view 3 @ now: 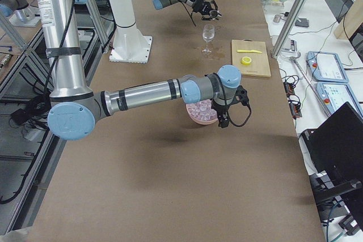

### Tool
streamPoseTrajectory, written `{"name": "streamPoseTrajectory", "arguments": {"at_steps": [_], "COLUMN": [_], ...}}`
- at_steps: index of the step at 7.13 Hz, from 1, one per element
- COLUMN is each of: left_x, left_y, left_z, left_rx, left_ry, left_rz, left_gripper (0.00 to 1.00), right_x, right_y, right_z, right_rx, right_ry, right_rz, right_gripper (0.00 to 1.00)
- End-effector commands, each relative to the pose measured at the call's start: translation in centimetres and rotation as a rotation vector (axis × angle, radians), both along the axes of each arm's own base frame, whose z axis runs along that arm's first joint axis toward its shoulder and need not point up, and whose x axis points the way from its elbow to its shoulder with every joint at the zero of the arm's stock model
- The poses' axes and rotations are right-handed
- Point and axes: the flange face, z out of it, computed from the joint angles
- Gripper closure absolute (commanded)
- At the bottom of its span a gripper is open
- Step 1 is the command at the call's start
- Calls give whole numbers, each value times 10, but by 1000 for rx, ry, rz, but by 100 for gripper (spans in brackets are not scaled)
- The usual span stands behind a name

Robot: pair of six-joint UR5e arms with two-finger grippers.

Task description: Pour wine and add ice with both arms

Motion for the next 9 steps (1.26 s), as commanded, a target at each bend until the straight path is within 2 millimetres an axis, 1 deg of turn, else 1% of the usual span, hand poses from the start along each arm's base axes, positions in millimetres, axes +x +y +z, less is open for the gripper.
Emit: {"name": "streamPoseTrajectory", "arguments": {"at_steps": [1, 3, 4, 7, 8, 9], "left_x": [2, -1, -1, 3, 2, 4], "left_y": [5, 7, 7, 7, 6, 5], "left_z": [-2, -6, -6, -1, -11, -11], "left_rx": [-1, 44, 50, 32, 58, 55], "left_ry": [-122, -219, -229, -305, -341, -360], "left_rz": [22, 48, 50, 61, 71, 74], "left_gripper": [100, 100, 100, 100, 100, 100], "right_x": [0, 0, 0, 0, 0, 0], "right_y": [0, 0, 0, 0, 0, 0], "right_z": [1, 2, 2, -1, -2, -3], "right_rx": [-2, -4, -4, 0, 3, 5], "right_ry": [0, 1, 1, -3, -4, -4], "right_rz": [0, 0, 0, -1, -1, -1], "right_gripper": [0, 0, 0, 0, 0, 0]}}
